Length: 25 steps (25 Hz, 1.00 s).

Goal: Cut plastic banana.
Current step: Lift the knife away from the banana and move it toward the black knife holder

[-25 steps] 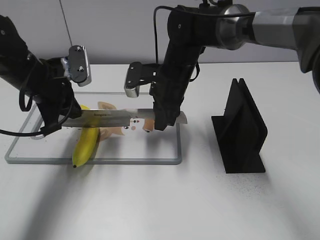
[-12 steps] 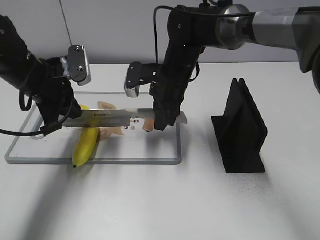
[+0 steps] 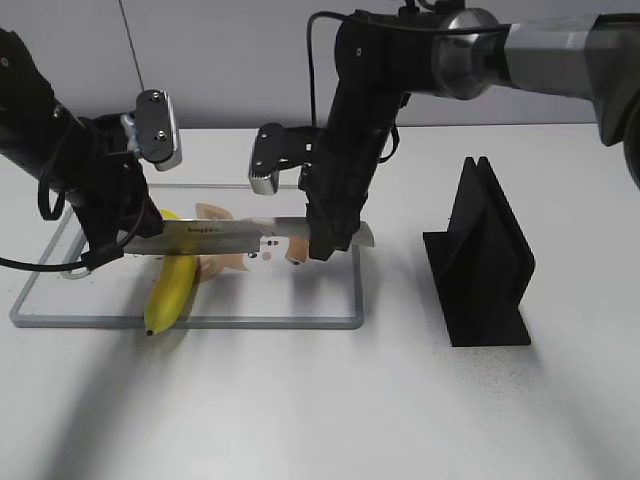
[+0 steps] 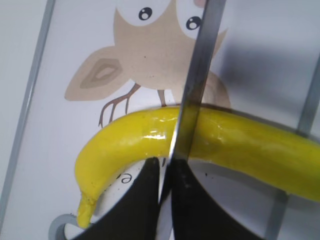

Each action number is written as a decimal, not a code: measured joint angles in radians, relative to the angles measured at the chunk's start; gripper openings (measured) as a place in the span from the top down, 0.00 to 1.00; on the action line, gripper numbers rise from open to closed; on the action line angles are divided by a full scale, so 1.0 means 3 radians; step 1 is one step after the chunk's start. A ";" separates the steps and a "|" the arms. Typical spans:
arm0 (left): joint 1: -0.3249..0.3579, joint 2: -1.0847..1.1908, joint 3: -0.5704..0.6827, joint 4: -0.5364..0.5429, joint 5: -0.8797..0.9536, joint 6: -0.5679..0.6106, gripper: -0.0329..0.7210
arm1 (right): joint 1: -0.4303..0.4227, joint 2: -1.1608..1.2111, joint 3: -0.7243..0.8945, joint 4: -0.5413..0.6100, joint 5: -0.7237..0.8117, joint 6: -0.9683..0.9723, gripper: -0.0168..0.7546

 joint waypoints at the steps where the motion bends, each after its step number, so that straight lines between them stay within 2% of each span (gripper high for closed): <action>1: 0.0000 0.0000 -0.0003 0.0008 0.0004 0.0000 0.91 | 0.0000 0.0000 -0.0022 -0.0007 0.0020 0.0000 0.75; 12: -0.0007 -0.0319 0.0123 0.0172 0.0136 -0.0122 0.92 | 0.0039 0.0061 -0.0640 -0.0062 0.0609 -0.0023 0.74; 25: -0.0004 -0.0985 0.0123 0.0300 0.0075 -0.0132 0.91 | 0.0043 -0.0305 -0.0689 0.0036 0.0612 0.0060 0.73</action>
